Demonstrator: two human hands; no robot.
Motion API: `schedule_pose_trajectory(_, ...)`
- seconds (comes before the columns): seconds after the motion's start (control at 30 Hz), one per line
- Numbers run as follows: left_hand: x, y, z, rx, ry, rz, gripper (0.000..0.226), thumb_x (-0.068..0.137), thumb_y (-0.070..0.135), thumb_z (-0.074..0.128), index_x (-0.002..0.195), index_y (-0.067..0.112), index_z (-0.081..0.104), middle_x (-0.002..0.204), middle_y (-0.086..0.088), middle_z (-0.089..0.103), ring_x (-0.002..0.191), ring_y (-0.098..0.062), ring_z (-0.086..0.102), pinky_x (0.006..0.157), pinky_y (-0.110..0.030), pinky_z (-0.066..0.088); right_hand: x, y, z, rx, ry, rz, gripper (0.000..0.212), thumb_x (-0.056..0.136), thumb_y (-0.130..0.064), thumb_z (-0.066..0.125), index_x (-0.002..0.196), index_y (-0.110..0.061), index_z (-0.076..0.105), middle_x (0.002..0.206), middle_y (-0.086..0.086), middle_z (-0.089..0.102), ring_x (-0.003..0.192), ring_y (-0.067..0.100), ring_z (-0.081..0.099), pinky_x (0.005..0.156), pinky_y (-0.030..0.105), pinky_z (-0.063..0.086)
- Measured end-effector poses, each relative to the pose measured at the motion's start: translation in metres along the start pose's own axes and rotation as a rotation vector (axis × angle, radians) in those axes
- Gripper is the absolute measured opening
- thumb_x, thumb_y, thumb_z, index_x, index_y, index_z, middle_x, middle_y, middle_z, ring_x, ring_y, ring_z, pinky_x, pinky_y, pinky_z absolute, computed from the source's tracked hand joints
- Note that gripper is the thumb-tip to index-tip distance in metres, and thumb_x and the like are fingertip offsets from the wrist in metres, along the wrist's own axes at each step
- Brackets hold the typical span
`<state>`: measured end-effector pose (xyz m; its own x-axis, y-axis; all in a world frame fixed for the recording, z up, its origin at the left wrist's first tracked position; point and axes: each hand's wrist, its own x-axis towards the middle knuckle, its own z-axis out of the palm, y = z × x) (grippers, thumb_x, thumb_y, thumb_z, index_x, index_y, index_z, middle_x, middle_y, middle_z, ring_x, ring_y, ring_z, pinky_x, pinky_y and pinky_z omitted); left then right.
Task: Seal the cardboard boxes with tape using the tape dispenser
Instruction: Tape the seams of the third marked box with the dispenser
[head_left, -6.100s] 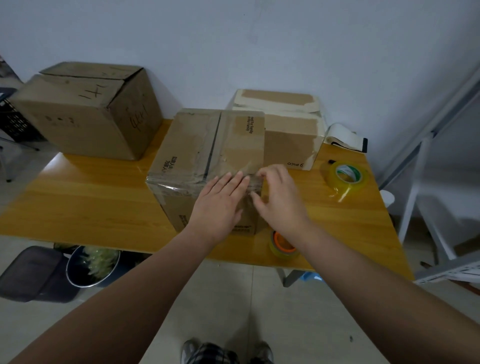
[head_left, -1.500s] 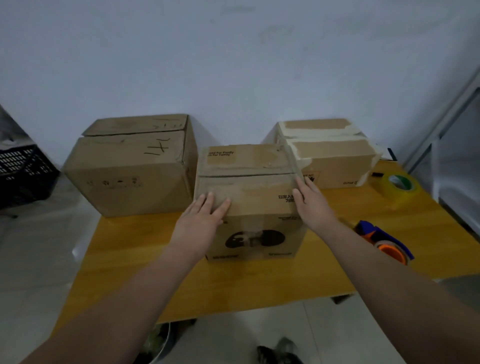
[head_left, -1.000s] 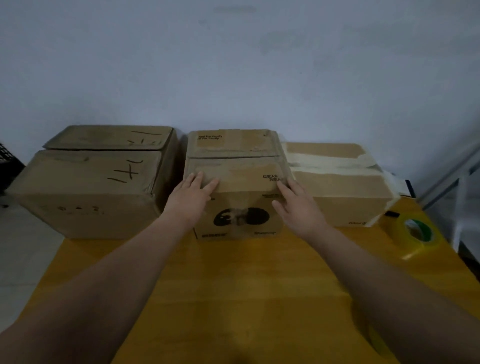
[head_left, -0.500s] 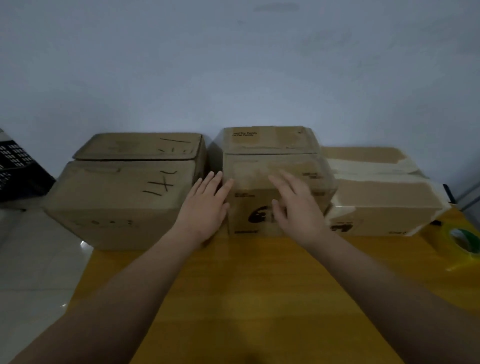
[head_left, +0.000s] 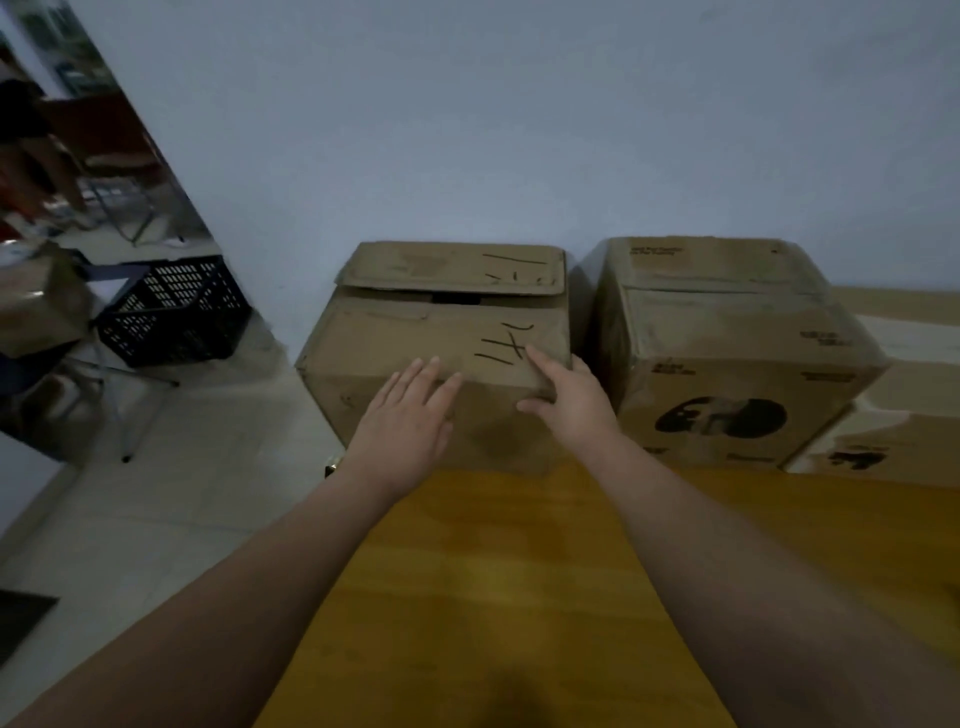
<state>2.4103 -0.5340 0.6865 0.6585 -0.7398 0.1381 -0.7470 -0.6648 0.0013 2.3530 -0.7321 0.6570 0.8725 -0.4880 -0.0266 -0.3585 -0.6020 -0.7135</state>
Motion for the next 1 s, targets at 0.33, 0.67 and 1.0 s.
schedule_pose_trajectory(0.33,-0.03,-0.012,0.005,0.029,-0.073,-0.036,0.073,0.091,0.056,0.041,0.15,0.025,0.009,0.158,-0.006,0.005,0.145,-0.023,0.0,0.115,-0.037,-0.002,-0.065,0.025,-0.011,0.031,0.038,-0.053,0.064,0.085,-0.025,0.068,0.142,-0.034,0.04,0.151,0.001,0.031,0.135,0.024,0.034,0.11,0.045,0.034)
schedule_pose_trajectory(0.67,-0.118,0.105,0.005,0.111,-0.041,0.016,0.082,0.084,0.065,0.046,0.149,0.024,0.015,0.155,-0.007,0.021,0.141,-0.028,0.018,0.114,-0.043,0.013,-0.194,0.077,-0.058,0.113,-0.029,-0.091,0.061,0.081,-0.022,0.072,0.133,-0.043,0.047,0.15,0.0,0.034,0.136,0.021,0.033,0.11,0.034,0.033)
schedule_pose_trajectory(1.0,-0.194,0.249,-0.006,0.126,-0.016,-0.008,0.078,0.085,0.065,0.043,0.146,0.02,0.025,0.151,-0.011,0.029,0.136,-0.03,0.028,0.108,-0.046,0.025,-0.31,0.146,-0.131,0.18,-0.057,-0.055,0.055,0.085,-0.017,0.068,0.133,-0.037,0.05,0.15,0.005,0.036,0.14,0.022,0.028,0.112,0.04,0.033)
